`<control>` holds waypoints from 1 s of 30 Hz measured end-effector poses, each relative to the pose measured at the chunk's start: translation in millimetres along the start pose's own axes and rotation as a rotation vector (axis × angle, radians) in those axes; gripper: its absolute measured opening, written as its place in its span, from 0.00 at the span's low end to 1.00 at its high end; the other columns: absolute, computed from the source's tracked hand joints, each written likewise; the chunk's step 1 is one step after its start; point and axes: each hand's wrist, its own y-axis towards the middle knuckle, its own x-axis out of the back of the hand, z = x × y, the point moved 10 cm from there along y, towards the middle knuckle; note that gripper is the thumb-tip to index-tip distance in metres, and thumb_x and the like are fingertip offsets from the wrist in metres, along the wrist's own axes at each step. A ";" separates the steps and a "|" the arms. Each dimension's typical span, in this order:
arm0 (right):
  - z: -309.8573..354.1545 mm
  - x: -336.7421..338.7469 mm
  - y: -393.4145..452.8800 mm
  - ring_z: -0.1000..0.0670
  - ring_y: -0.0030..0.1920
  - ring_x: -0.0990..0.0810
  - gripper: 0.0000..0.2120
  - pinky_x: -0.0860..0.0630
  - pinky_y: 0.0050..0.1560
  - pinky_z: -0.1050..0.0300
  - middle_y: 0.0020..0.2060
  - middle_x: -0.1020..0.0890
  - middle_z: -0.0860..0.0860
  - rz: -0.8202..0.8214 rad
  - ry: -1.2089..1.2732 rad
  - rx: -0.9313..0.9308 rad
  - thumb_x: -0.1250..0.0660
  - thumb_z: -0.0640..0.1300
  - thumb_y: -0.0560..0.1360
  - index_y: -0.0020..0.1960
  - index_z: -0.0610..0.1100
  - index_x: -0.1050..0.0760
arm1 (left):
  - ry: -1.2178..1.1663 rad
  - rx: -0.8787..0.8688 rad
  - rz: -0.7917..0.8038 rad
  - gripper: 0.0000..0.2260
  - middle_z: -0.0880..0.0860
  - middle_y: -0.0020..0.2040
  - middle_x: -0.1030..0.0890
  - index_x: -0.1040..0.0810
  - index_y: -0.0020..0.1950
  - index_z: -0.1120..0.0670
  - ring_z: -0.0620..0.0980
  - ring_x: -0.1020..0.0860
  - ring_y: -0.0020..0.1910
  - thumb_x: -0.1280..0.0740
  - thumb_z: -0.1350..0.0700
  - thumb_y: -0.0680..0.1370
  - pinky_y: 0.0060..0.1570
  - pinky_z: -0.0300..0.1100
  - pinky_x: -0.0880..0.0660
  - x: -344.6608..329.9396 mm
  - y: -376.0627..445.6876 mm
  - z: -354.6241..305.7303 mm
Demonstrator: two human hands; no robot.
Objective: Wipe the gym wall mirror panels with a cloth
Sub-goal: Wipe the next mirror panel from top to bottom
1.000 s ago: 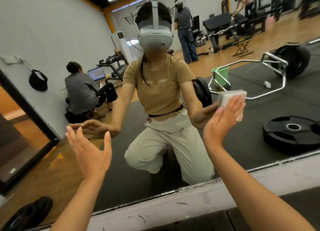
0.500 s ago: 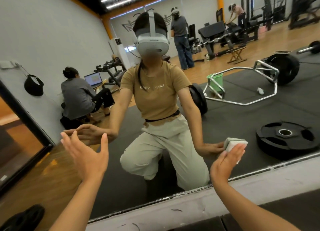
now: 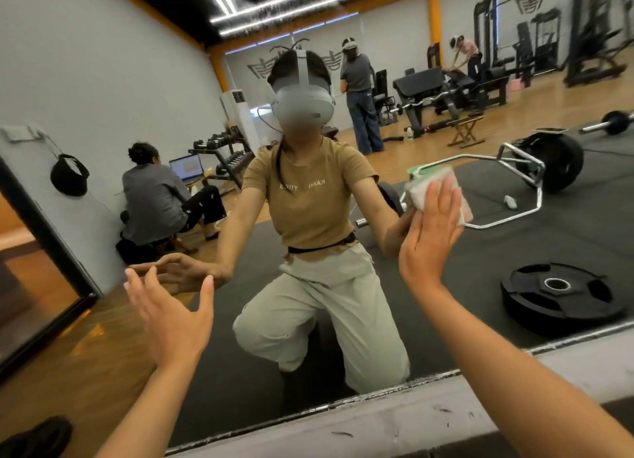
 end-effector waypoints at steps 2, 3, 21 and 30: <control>-30.7 -4.4 -48.7 0.53 0.79 0.56 0.24 0.49 0.73 0.36 0.80 0.46 0.47 0.069 0.000 -0.031 0.52 0.44 0.84 0.79 0.48 0.48 | 0.011 -0.001 0.011 0.38 0.58 0.81 0.53 0.44 0.78 0.60 0.57 0.54 0.80 0.29 0.45 0.76 0.76 0.56 0.48 -0.1 0.4 0.3; -41.7 -6.9 -72.2 0.53 0.79 0.56 0.24 0.47 0.73 0.34 0.80 0.48 0.49 0.125 -0.010 -0.014 0.52 0.46 0.84 0.80 0.50 0.50 | 0.016 -0.002 0.016 0.39 0.58 0.81 0.53 0.44 0.78 0.60 0.57 0.54 0.80 0.29 0.45 0.76 0.76 0.56 0.48 -0.3 0.7 0.8; 111.0 -29.1 -15.9 0.46 0.78 0.45 0.20 0.40 0.71 0.33 0.75 0.35 0.44 0.237 0.021 0.592 0.51 0.45 0.85 0.76 0.43 0.36 | 0.062 -0.069 0.166 0.36 0.55 0.81 0.51 0.42 0.77 0.57 0.56 0.50 0.79 0.31 0.43 0.77 0.73 0.57 0.39 14.2 5.2 6.9; 144.3 -41.5 -53.6 0.43 0.74 0.35 0.18 0.41 0.71 0.41 0.71 0.28 0.44 0.314 0.041 0.681 0.41 0.41 0.83 0.72 0.43 0.32 | 0.206 -0.314 0.215 0.33 0.62 0.79 0.43 0.39 0.76 0.61 0.62 0.41 0.77 0.33 0.45 0.78 0.72 0.58 0.36 16.6 -5.7 -9.0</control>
